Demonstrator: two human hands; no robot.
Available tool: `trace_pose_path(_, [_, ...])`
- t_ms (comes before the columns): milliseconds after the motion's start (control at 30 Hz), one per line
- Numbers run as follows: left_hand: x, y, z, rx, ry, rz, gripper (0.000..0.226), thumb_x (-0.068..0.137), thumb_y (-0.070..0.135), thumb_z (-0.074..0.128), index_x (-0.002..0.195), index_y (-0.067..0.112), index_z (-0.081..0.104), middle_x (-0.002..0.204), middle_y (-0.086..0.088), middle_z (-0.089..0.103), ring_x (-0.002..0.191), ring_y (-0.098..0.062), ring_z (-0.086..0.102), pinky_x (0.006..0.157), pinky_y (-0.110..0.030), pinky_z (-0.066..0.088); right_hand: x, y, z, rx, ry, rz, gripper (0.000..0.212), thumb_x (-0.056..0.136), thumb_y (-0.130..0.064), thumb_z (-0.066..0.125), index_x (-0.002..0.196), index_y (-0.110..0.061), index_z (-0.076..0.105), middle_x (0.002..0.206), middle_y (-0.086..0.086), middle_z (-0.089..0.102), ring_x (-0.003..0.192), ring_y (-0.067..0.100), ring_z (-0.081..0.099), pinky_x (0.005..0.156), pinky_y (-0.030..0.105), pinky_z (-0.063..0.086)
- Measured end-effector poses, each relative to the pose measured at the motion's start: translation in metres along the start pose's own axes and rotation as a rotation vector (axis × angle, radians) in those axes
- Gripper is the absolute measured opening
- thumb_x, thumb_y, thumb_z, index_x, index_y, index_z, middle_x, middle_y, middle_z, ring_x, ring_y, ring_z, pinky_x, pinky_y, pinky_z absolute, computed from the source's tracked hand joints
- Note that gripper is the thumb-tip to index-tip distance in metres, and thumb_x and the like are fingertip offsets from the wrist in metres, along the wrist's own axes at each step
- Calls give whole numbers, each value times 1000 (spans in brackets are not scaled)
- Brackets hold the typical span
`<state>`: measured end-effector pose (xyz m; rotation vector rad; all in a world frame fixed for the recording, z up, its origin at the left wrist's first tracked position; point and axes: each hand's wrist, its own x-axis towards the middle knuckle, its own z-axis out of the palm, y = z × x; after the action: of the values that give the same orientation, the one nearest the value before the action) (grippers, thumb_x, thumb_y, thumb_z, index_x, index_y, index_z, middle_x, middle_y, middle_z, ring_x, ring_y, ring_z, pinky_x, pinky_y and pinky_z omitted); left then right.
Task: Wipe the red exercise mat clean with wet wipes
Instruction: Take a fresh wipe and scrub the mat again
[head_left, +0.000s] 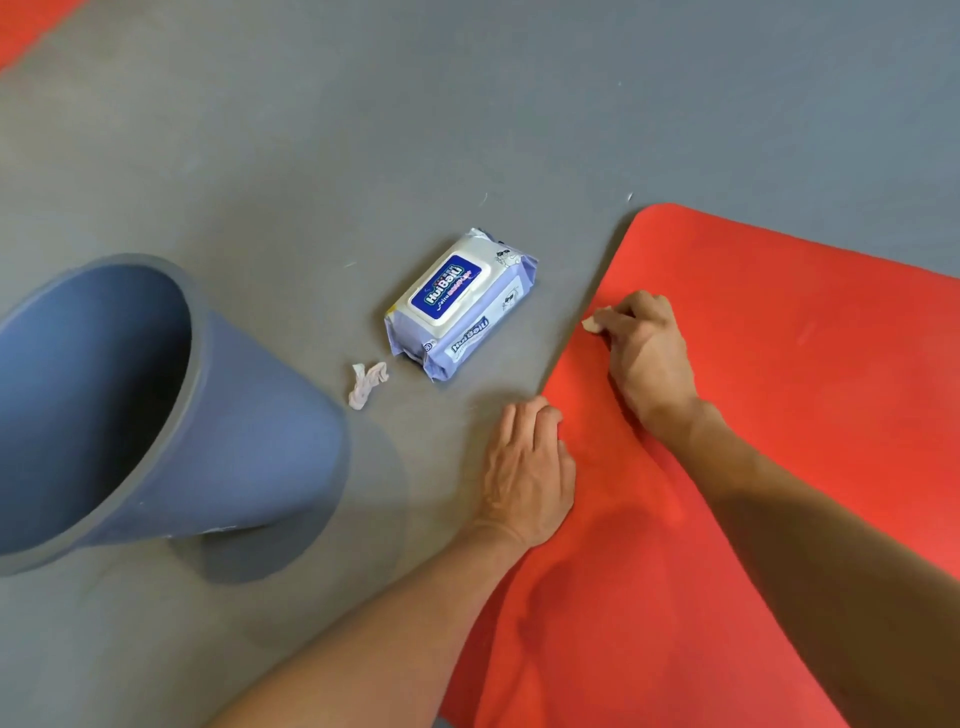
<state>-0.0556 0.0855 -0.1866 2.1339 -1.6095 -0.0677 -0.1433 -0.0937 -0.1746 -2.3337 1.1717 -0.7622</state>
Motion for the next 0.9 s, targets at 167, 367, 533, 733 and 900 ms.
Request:
trace_pose_path(167, [-6, 1, -3, 1, -18, 12, 9, 85, 17, 57, 91, 12, 53, 105, -10, 54, 96, -31, 51, 87, -43, 47, -68, -36, -5, 150, -227, -293, 34, 99, -19, 46, 106, -11, 78, 88, 5, 58, 80, 25, 51, 72, 37, 47])
trace_pose_path(367, [-2, -2, -4, 38, 0, 87, 4, 87, 14, 53, 88, 13, 49, 98, -10, 51, 89, -31, 47, 80, -45, 44, -9, 3, -8, 0, -131, -325, 30, 95, -10, 53, 110, -13, 78, 91, 8, 61, 87, 29, 52, 78, 38, 50])
trace_pose_path(533, [-4, -5, 1, 105, -108, 227, 32, 83, 18, 54, 113, 15, 65, 119, -7, 60, 110, -34, 57, 89, -44, 50, -18, 2, -10, -27, 17, 19, 32, 91, 3, 61, 114, -11, 78, 89, 8, 58, 84, 33, 52, 77, 45, 52])
trace_pose_path(733, [-2, -6, 8, 84, -110, 467, 36, 86, 13, 56, 120, 10, 70, 123, -9, 66, 124, -35, 58, 113, -49, 43, -113, -2, -52, -77, -109, -80, 34, 95, 3, 65, 124, -13, 72, 92, 3, 54, 85, 26, 51, 80, 27, 50])
trace_pose_path(900, [2, -5, 7, 75, -155, 450, 45, 82, 13, 54, 124, 10, 69, 125, -12, 64, 124, -38, 56, 114, -55, 42, -140, 25, -85, -148, 222, 485, 46, 92, 15, 56, 127, -12, 70, 101, 7, 50, 101, 28, 47, 85, 29, 54])
